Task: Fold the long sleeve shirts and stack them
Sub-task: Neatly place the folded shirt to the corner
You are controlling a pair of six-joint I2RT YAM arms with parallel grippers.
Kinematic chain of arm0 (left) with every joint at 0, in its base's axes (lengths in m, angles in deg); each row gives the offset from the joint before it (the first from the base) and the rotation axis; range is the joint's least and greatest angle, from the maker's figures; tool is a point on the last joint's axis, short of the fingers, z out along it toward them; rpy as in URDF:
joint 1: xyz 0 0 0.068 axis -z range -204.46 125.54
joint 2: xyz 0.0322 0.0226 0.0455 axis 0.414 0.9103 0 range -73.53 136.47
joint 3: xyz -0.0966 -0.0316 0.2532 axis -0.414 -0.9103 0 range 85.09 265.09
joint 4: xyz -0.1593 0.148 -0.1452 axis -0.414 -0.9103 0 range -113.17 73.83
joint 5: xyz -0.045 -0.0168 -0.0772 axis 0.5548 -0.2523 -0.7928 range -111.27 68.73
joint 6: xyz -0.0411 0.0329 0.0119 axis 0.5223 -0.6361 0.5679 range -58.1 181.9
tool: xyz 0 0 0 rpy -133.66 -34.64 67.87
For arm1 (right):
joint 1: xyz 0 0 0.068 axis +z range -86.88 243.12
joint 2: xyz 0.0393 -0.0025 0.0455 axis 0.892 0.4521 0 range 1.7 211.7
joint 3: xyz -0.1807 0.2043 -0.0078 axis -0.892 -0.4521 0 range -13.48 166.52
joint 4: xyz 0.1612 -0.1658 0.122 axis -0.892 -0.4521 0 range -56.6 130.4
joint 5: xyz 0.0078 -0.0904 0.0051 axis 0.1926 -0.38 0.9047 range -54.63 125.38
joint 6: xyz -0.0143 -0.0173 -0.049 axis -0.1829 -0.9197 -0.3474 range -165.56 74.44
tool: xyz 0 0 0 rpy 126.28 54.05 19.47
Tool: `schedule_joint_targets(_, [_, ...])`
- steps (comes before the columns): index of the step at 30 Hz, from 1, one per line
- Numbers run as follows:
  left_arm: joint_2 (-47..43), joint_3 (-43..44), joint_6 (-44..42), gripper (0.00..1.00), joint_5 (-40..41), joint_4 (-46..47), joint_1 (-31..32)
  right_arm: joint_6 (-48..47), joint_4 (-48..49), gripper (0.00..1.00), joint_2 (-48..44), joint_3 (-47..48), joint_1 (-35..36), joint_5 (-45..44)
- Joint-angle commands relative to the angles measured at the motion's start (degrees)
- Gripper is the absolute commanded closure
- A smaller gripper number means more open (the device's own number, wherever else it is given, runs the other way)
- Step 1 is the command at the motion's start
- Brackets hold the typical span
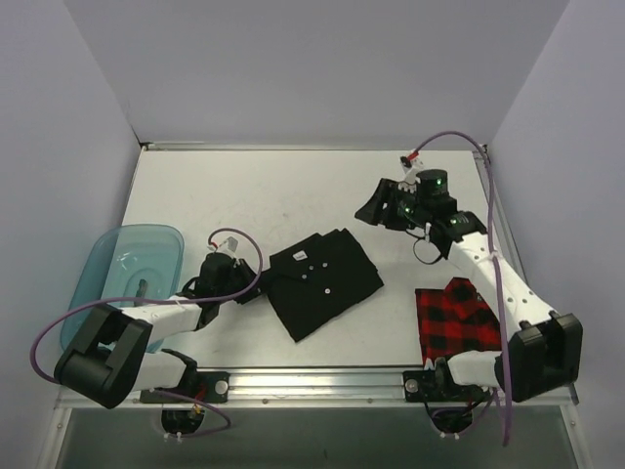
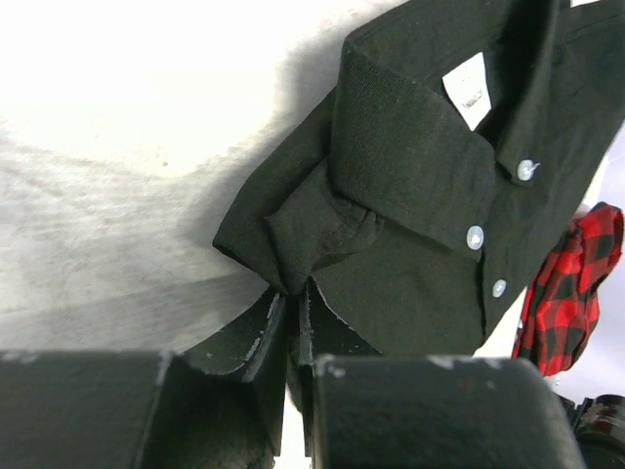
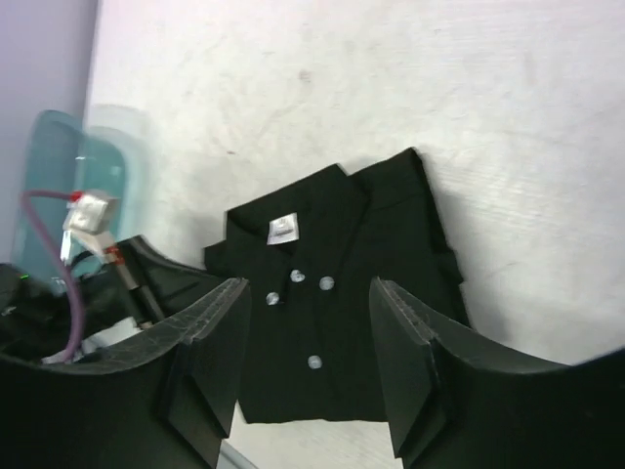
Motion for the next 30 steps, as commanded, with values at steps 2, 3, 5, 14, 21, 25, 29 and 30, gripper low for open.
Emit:
schedule_joint_targets(2, [0.03, 0.74, -1.41, 0.85, 1.31, -1.71, -0.39, 12.11, 15.44, 0.51, -2.17, -13.97, 1.53, 5.87])
schedule_joint_targets(3, [0.38, 0.65, -1.41, 0.86, 1.40, -1.71, -0.39, 13.86, 19.08, 0.53, -1.39, -16.26, 1.97, 6.05])
schedule_joint_targets(5, [0.55, 0.56, -1.14, 0.86, 1.66, -1.62, -0.39, 17.91, 29.51, 0.53, 0.80, -21.98, 2.15, 7.28])
schedule_joint_targets(14, [1.79, -2.07, 0.17, 0.93, 3.24, -0.65, -0.56, 37.59, 82.31, 0.55, 28.39, -37.36, -1.01, 10.79])
schedule_joint_targets(21, [0.56, -3.39, 0.09, 0.95, 2.54, -0.21, -1.09, 43.07, 88.49, 0.54, 28.45, -36.25, -3.83, 16.16])
schedule_joint_targets(25, [-0.76, -3.04, -0.26, 0.95, 2.45, -0.48, -1.18, 40.86, 81.00, 0.53, 23.15, -30.90, -2.78, 15.72])
schedule_joint_targets(29, [-1.20, -2.07, -0.18, 0.95, 2.01, -1.53, -1.26, 40.95, 79.06, 0.53, 25.32, -24.73, -0.93, 15.81])
schedule_joint_targets(30, [-1.20, -1.99, -0.18, 0.95, 2.10, -1.62, -1.26, 41.13, 79.06, 0.53, 26.30, -23.42, -0.23, 15.90])
